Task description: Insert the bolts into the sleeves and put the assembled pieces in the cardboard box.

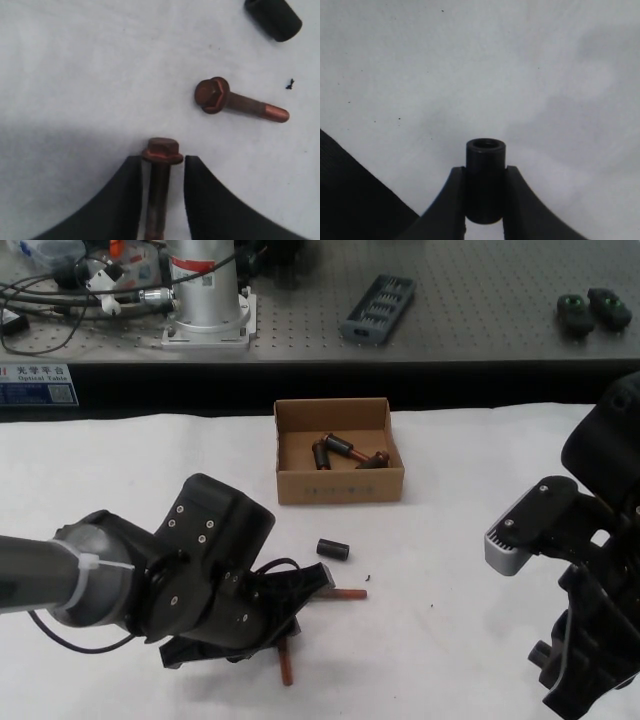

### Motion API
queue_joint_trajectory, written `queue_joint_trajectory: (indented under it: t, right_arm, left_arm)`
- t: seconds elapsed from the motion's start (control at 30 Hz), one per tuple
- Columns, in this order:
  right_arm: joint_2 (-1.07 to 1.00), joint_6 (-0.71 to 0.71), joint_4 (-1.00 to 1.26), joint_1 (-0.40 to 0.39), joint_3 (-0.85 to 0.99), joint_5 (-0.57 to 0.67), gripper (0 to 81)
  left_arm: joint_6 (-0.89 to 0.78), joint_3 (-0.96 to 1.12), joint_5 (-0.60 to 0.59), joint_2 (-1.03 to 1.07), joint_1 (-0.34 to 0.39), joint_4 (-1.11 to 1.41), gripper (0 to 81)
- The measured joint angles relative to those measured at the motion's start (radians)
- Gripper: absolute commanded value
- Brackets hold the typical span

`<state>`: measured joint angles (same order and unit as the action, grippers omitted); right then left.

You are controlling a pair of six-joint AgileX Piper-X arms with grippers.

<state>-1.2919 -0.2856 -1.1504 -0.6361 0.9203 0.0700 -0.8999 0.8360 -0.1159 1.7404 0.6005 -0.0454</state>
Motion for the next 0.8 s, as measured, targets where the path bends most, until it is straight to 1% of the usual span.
queue_joint_trajectory:
  t: [0.07,0.13,0.2,0.27,0.37,0.57,0.63,0.73,0.8]
  right_arm:
    - [0.000,0.000,0.000,0.000,0.000,0.000,2.8]
    - [0.000,0.000,0.000,0.000,0.000,0.000,2.8]
    - [0.000,0.000,0.000,0.000,0.000,0.000,2.8]
    - [0.000,0.000,0.000,0.000,0.000,0.000,2.8]
    - [0.000,0.000,0.000,0.000,0.000,0.000,2.8]
    - [0.000,0.000,0.000,0.000,0.000,0.000,2.8]
    - [0.000,0.000,0.000,0.000,0.000,0.000,2.8]
    - [0.000,0.000,0.000,0.000,0.000,0.000,2.8]
    - [0.000,0.000,0.000,0.000,0.000,0.000,2.8]
  left_arm:
    - [0.002,0.000,-0.004,0.002,0.000,0.002,15.8]
    - [-0.001,0.000,-0.013,0.003,0.000,0.002,13.2]
    - [-0.008,0.000,-0.028,0.006,-0.002,0.002,8.1]
    - [-0.016,0.000,-0.047,0.005,-0.001,0.002,0.7]
    - [-0.025,0.000,-0.099,0.005,-0.001,-0.007,0.6]
    - [-0.021,0.000,-0.148,0.005,-0.001,-0.014,0.6]
    - [0.017,0.000,-0.157,-0.008,-0.008,-0.026,0.6]
    - [0.116,-0.006,-0.165,-0.059,-0.028,-0.046,0.6]
    - [0.174,-0.006,-0.168,-0.105,-0.053,-0.049,0.6]
